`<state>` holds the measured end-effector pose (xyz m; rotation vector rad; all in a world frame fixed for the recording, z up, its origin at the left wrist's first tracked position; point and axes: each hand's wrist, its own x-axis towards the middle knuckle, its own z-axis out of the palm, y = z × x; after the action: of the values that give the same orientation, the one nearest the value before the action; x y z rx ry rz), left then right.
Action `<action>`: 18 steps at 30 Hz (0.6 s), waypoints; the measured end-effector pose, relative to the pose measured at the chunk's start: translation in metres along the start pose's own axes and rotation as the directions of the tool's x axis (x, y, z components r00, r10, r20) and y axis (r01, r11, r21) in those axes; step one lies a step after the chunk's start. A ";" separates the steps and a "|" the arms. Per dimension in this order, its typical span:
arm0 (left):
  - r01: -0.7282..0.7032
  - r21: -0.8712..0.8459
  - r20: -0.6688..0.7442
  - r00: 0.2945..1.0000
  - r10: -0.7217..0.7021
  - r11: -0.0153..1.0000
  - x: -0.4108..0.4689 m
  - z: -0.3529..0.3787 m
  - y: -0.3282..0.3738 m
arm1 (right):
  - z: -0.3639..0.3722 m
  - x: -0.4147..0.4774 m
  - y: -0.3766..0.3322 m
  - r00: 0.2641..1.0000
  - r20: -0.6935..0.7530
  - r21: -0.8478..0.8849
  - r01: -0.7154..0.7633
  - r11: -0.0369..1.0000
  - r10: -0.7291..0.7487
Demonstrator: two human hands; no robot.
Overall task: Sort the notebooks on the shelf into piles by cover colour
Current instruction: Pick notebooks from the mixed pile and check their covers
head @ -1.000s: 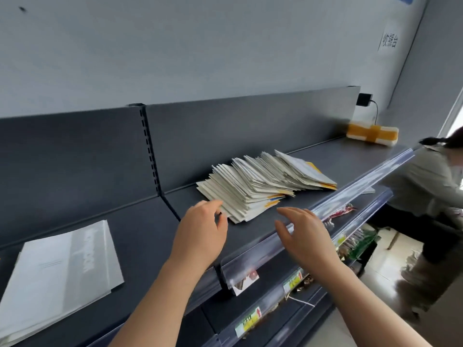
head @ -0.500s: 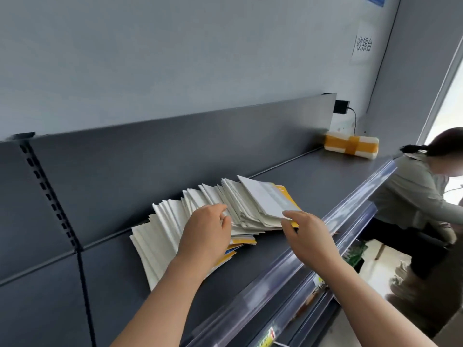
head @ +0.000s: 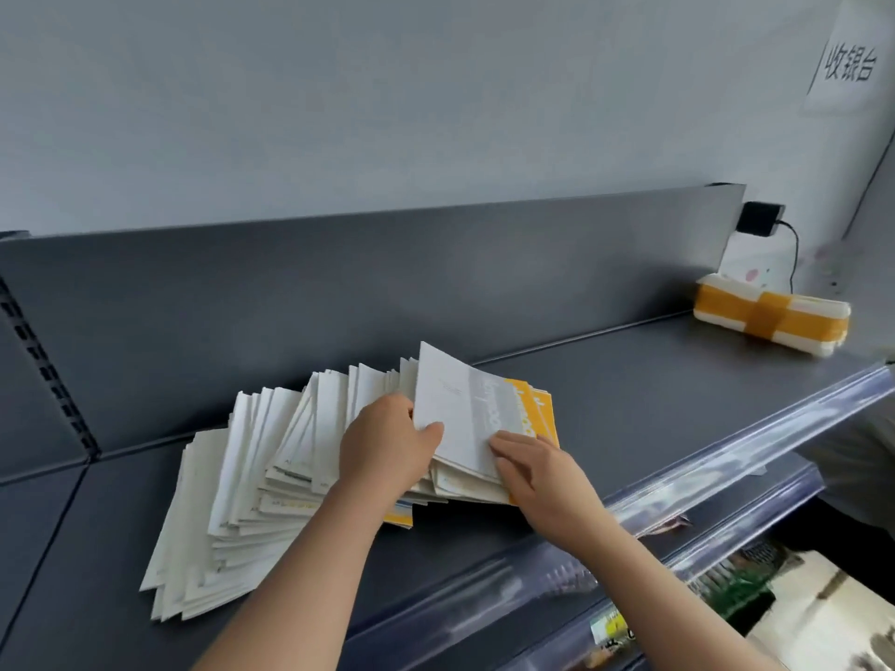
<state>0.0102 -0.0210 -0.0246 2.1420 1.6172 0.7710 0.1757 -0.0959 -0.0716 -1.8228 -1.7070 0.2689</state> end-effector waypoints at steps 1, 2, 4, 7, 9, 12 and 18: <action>0.021 -0.016 -0.003 1.000 -0.021 1.000 0.000 0.000 0.001 | -0.002 0.000 0.001 1.000 -0.002 0.033 0.017 0.999 -0.017; 0.035 -0.030 -0.005 0.999 -0.035 0.999 0.000 -0.001 0.000 | -0.002 0.000 0.005 1.000 -0.009 0.060 0.025 0.998 -0.024; 0.064 -0.053 -0.016 0.998 -0.065 0.997 -0.002 -0.002 0.000 | -0.002 0.002 0.017 0.999 -0.049 0.068 -0.008 0.998 0.012; 0.117 -0.104 -0.032 0.992 -0.121 0.988 -0.007 -0.006 -0.001 | -0.001 0.003 0.025 0.993 -0.082 0.052 -0.081 0.995 0.085; 0.142 -0.125 -0.034 0.989 -0.147 0.982 -0.010 -0.008 -0.001 | 0.002 0.004 0.023 0.998 -0.048 0.053 -0.026 0.998 0.028; 0.148 -0.090 -0.017 0.989 -0.150 0.985 -0.012 -0.011 0.001 | 0.003 0.005 0.019 0.997 -0.020 0.034 0.075 0.997 -0.074; 0.146 -0.216 -0.001 0.989 -0.150 0.965 -0.016 -0.015 -0.008 | -0.002 0.009 0.016 0.999 0.037 0.135 0.034 0.990 -0.040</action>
<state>-0.0081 -0.0350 -0.0206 1.8467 1.6009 0.8761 0.1909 -0.0877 -0.0765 -1.6973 -1.7052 0.3966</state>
